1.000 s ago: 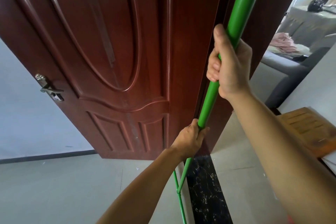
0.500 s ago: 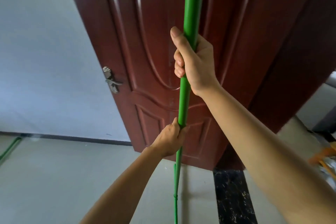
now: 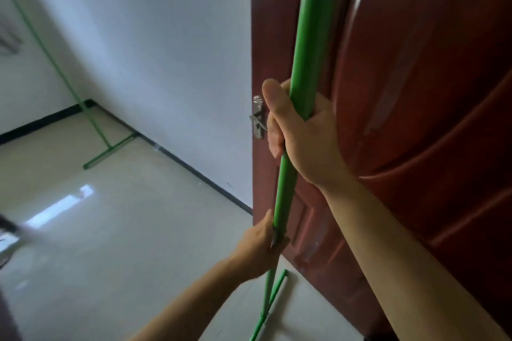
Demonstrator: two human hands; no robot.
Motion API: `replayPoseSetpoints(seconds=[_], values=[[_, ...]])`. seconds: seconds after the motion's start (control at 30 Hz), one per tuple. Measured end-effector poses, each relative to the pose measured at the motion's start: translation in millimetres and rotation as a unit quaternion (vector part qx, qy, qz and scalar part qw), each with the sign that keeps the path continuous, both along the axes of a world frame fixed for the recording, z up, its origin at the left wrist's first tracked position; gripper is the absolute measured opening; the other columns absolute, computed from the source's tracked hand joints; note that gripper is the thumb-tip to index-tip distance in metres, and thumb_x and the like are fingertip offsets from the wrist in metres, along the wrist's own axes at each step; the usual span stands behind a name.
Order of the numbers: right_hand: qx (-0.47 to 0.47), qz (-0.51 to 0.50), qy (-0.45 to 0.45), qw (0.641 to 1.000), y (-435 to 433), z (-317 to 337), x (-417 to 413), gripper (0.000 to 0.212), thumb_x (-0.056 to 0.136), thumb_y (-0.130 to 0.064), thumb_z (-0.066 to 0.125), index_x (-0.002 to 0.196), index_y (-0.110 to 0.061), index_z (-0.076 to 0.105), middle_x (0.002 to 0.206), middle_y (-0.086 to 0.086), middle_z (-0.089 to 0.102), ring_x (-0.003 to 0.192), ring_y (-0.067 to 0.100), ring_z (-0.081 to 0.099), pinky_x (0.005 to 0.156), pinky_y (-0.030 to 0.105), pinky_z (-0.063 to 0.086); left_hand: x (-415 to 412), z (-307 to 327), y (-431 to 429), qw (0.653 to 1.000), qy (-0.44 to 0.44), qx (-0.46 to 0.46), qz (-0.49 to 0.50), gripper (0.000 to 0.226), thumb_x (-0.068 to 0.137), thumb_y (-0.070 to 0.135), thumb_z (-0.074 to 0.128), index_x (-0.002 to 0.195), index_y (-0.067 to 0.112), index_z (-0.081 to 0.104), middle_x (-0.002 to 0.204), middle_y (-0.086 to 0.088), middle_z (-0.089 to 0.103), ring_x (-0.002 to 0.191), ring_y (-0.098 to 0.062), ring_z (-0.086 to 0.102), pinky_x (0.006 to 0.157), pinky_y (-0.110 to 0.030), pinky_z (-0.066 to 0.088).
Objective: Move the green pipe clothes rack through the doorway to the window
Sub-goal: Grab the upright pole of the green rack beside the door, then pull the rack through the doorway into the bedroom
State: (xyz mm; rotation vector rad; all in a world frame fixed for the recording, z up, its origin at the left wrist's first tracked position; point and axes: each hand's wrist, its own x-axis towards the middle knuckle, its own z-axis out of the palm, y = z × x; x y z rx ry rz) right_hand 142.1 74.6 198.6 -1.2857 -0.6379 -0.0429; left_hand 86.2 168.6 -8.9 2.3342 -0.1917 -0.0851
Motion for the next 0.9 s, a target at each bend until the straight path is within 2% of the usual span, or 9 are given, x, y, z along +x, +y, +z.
replayPoseSetpoints(seconds=[0.07,0.17,0.3,0.5,0.7,0.8,0.9], values=[[0.005,0.040,0.010,0.999,0,-1,12,0.050,0.096,-0.031,0.066,0.068,-0.002,0.038,0.045,0.011,0.028,0.033,0.009,0.033,0.038,0.025,0.027,5,-2,1,1.000,0.013,0.010,0.015,0.023,0.097,0.035,0.052,0.114,0.022,0.045,0.103,-0.005,0.068,0.090,-0.022,0.067,0.081,-0.046,0.058],[0.022,0.087,0.047,0.995,5,1,32,0.047,0.094,-0.028,0.069,0.057,-0.022,0.041,0.044,-0.012,0.033,0.034,0.004,0.030,0.038,0.018,0.028,20,3,4,0.998,0.024,0.024,0.048,0.022,0.097,0.034,0.050,0.114,0.021,0.047,0.104,-0.007,0.069,0.091,-0.024,0.068,0.082,-0.044,0.058],[0.008,0.140,0.024,0.990,19,6,56,0.047,0.094,-0.031,0.069,0.054,-0.032,0.046,0.045,-0.015,0.035,0.036,0.004,0.033,0.043,0.016,0.030,41,17,7,0.993,0.030,0.015,0.113,0.015,0.099,0.021,0.057,0.112,0.017,0.053,0.107,-0.005,0.069,0.095,-0.020,0.067,0.088,-0.041,0.058],[0.009,0.165,0.010,0.986,35,9,67,0.040,0.092,-0.037,0.069,0.057,-0.036,0.049,0.049,-0.013,0.036,0.043,0.007,0.035,0.050,0.026,0.032,54,19,21,0.988,0.046,0.027,0.146,0.015,0.097,0.020,0.061,0.111,0.018,0.056,0.110,-0.002,0.069,0.099,-0.019,0.066,0.091,-0.041,0.057],[0.012,0.151,0.010,0.988,55,7,68,0.041,0.087,-0.044,0.070,0.058,-0.032,0.044,0.052,-0.009,0.033,0.045,0.017,0.032,0.053,0.032,0.030,55,10,43,0.989,0.012,0.028,0.145,0.013,0.095,0.020,0.062,0.106,0.019,0.056,0.105,-0.004,0.071,0.094,-0.023,0.069,0.083,-0.045,0.060],[0.008,0.143,-0.001,0.990,69,12,66,0.042,0.089,-0.042,0.070,0.059,-0.030,0.043,0.051,-0.008,0.035,0.044,0.017,0.034,0.052,0.035,0.032,56,8,60,0.990,-0.011,0.025,0.138,0.013,0.094,0.022,0.063,0.104,0.021,0.054,0.102,-0.004,0.071,0.091,-0.023,0.070,0.080,-0.045,0.061],[0.003,0.139,-0.007,0.990,87,22,66,0.044,0.094,-0.034,0.069,0.061,-0.024,0.041,0.047,-0.010,0.036,0.038,0.010,0.036,0.048,0.031,0.033,59,16,81,0.992,-0.018,0.019,0.127,0.013,0.095,0.022,0.063,0.104,0.021,0.054,0.102,-0.003,0.072,0.092,-0.023,0.071,0.081,-0.044,0.062]])
